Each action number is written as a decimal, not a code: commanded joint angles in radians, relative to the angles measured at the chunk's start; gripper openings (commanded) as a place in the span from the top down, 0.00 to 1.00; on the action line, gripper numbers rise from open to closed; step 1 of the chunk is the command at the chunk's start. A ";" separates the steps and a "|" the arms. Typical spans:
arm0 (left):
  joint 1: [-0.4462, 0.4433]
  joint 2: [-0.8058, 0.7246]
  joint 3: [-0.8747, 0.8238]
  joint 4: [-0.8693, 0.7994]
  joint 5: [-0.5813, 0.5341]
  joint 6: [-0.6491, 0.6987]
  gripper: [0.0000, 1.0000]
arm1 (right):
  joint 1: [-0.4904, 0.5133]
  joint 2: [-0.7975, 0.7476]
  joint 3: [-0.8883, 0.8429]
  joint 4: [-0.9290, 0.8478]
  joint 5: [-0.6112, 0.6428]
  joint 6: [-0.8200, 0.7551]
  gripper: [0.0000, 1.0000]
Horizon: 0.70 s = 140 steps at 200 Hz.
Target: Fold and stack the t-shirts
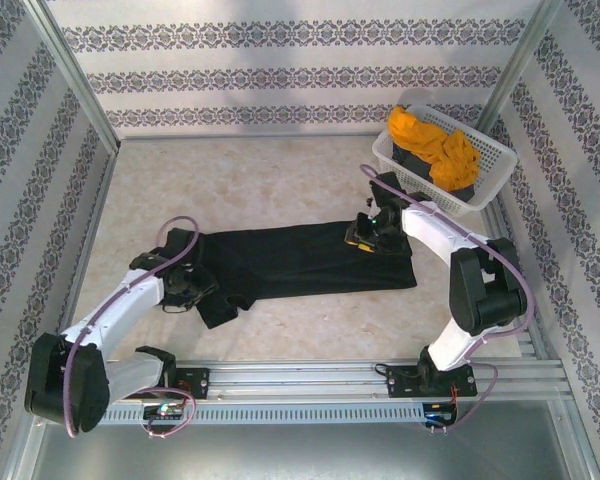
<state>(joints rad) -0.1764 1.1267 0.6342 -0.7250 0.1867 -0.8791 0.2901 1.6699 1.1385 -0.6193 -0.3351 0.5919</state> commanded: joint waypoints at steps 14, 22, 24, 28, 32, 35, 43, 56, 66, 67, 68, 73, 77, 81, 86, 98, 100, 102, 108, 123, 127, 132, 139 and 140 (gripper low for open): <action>0.135 -0.009 -0.056 0.102 0.063 0.038 0.56 | 0.027 0.019 0.009 0.020 -0.039 -0.026 0.65; 0.151 0.011 -0.054 0.106 0.060 0.054 0.57 | 0.026 0.018 0.007 0.020 -0.042 -0.024 0.65; 0.155 0.017 -0.053 0.107 0.061 0.059 0.58 | 0.026 0.018 0.006 0.020 -0.042 -0.024 0.65; 0.161 0.027 -0.052 0.110 0.060 0.069 0.58 | 0.026 0.018 0.006 0.020 -0.044 -0.026 0.65; 0.167 0.038 -0.049 0.110 0.056 0.078 0.58 | 0.026 0.017 0.008 0.017 -0.044 -0.028 0.65; 0.171 0.045 -0.048 0.109 0.053 0.083 0.58 | 0.026 0.017 0.007 0.015 -0.044 -0.029 0.65; 0.180 0.058 -0.048 0.121 0.053 0.099 0.58 | 0.026 0.016 0.007 0.013 -0.045 -0.032 0.65; 0.191 0.065 -0.048 0.151 0.059 0.116 0.59 | 0.027 0.015 0.006 0.009 -0.048 -0.036 0.65; 0.193 0.070 -0.049 0.177 0.062 0.126 0.60 | 0.027 0.011 0.002 0.008 -0.047 -0.034 0.65; 0.193 0.071 -0.049 0.179 0.063 0.128 0.61 | 0.026 0.011 0.001 0.009 -0.048 -0.033 0.65; 0.193 0.073 -0.049 0.181 0.063 0.128 0.61 | 0.027 0.011 0.001 0.009 -0.047 -0.033 0.65; 0.193 0.079 -0.049 0.190 0.065 0.134 0.61 | 0.025 0.011 -0.001 0.011 -0.048 -0.031 0.65; 0.194 0.084 -0.049 0.195 0.067 0.139 0.62 | 0.025 0.009 -0.003 0.013 -0.048 -0.030 0.65; 0.193 0.090 -0.050 0.198 0.069 0.142 0.63 | 0.025 0.007 -0.004 0.013 -0.048 -0.027 0.65; 0.193 0.100 -0.050 0.204 0.071 0.148 0.64 | 0.024 0.008 -0.006 0.015 -0.047 -0.026 0.65; 0.193 0.116 -0.058 0.222 0.078 0.154 0.66 | 0.026 0.007 -0.008 0.019 -0.051 -0.021 0.65; 0.193 0.118 -0.059 0.226 0.079 0.156 0.67 | 0.025 0.007 -0.008 0.020 -0.052 -0.020 0.65; 0.193 0.119 -0.060 0.229 0.082 0.156 0.67 | 0.025 0.007 -0.008 0.020 -0.053 -0.020 0.65; 0.193 0.119 -0.064 0.241 0.086 0.156 0.69 | 0.025 0.007 -0.006 0.021 -0.057 -0.019 0.65; 0.193 0.121 -0.066 0.251 0.097 0.157 0.73 | 0.024 0.007 0.001 0.018 -0.065 -0.018 0.65; 0.193 0.122 -0.065 0.246 0.098 0.159 0.74 | 0.024 0.007 0.002 0.018 -0.068 -0.018 0.65; 0.194 0.121 -0.061 0.239 0.097 0.165 0.75 | 0.024 0.005 0.004 0.018 -0.070 -0.017 0.65; 0.193 0.119 -0.061 0.229 0.096 0.171 0.78 | 0.025 0.002 0.008 0.018 -0.074 -0.015 0.65; 0.193 0.117 -0.062 0.229 0.096 0.172 0.78 | 0.024 0.002 0.007 0.018 -0.075 -0.015 0.65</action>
<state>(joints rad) 0.0086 1.2465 0.5777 -0.5171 0.2676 -0.7479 0.3225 1.6760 1.1397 -0.6075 -0.3809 0.5762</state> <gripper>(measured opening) 0.249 0.348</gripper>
